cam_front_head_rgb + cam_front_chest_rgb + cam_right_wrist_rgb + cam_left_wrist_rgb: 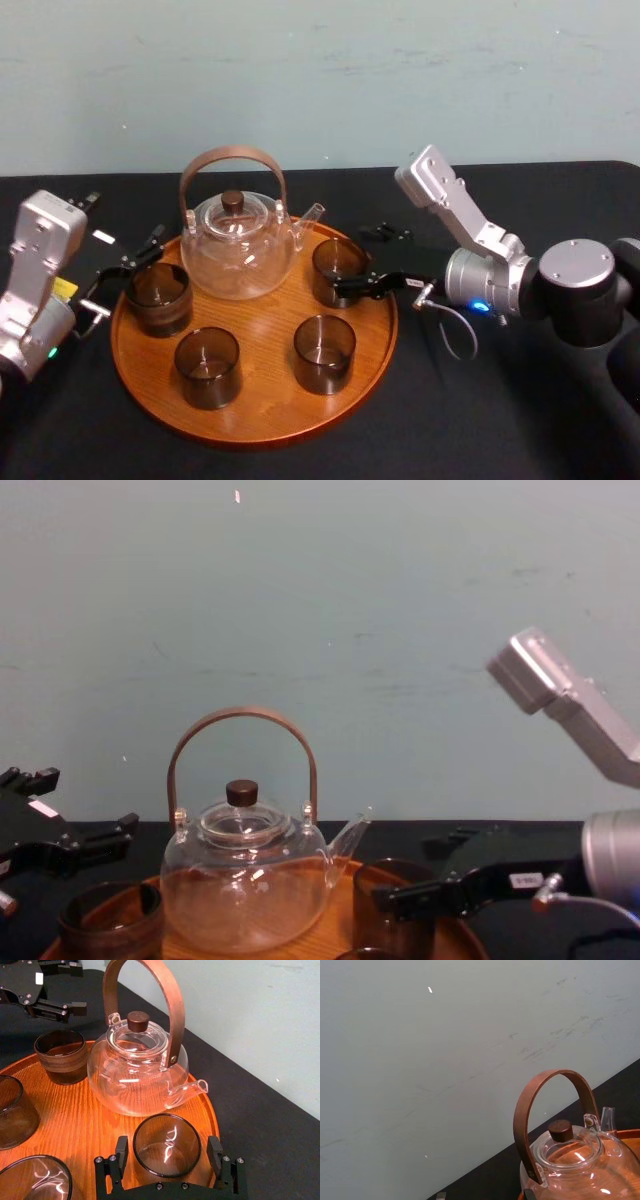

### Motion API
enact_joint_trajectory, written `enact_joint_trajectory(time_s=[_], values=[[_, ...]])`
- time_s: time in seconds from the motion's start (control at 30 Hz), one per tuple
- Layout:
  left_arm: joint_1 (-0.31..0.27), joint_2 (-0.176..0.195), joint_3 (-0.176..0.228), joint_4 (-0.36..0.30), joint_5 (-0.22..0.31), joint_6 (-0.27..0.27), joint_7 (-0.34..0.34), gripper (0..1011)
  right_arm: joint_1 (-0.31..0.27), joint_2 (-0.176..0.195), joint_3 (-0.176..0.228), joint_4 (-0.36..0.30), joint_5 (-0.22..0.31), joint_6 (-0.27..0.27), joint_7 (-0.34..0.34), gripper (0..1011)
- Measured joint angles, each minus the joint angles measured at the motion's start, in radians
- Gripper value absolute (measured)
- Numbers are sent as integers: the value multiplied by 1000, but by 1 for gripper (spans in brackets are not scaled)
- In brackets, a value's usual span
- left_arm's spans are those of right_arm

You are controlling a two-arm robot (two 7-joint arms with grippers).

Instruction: Pick up the glass from the table and place it on the tray.

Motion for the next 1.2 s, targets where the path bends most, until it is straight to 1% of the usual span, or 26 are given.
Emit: enact_joint_trajectory(time_s=[0.23,0.5,0.53,0.57,0.67,0.77,0.83,0.87,0.93,0.97,1.03,1.07,1.13,1.17,1.2], values=[[0,0,0,0,0,0,0,1001,-29,34,25,-49,24,12,2,1002],[0,0,0,0,0,0,0,1001,-93,97,71,-141,63,23,-16,1002],[0,0,0,0,0,0,0,1001,-93,97,71,-141,63,23,-16,1002],[0,0,0,0,0,0,0,1001,-106,109,80,-158,71,23,-18,1002],[0,0,0,0,0,0,0,1001,-124,127,91,-182,82,24,-19,1002],[0,0,0,0,0,0,0,1001,-161,166,113,-228,103,21,-18,1002],[0,0,0,0,0,0,0,1001,-176,181,123,-245,112,18,-18,1002],[0,0,0,0,0,0,0,1002,-190,195,134,-261,121,13,-19,1002],[0,0,0,0,0,0,0,1001,-204,209,145,-276,129,10,-21,1002],[0,0,0,0,0,0,0,1001,-219,222,156,-290,137,5,-27,1002],[0,0,0,0,0,0,0,1001,-234,233,169,-303,144,-1,-35,1002],[0,0,0,0,0,0,0,1001,-248,242,183,-314,150,-5,-46,1002],[0,0,0,0,0,0,0,1001,-262,249,197,-322,157,-9,-59,1002],[0,0,0,0,0,0,0,1001,-274,253,214,-327,163,-12,-74,1002],[0,0,0,0,0,0,0,1001,-278,253,220,-329,165,-13,-81,1002]])
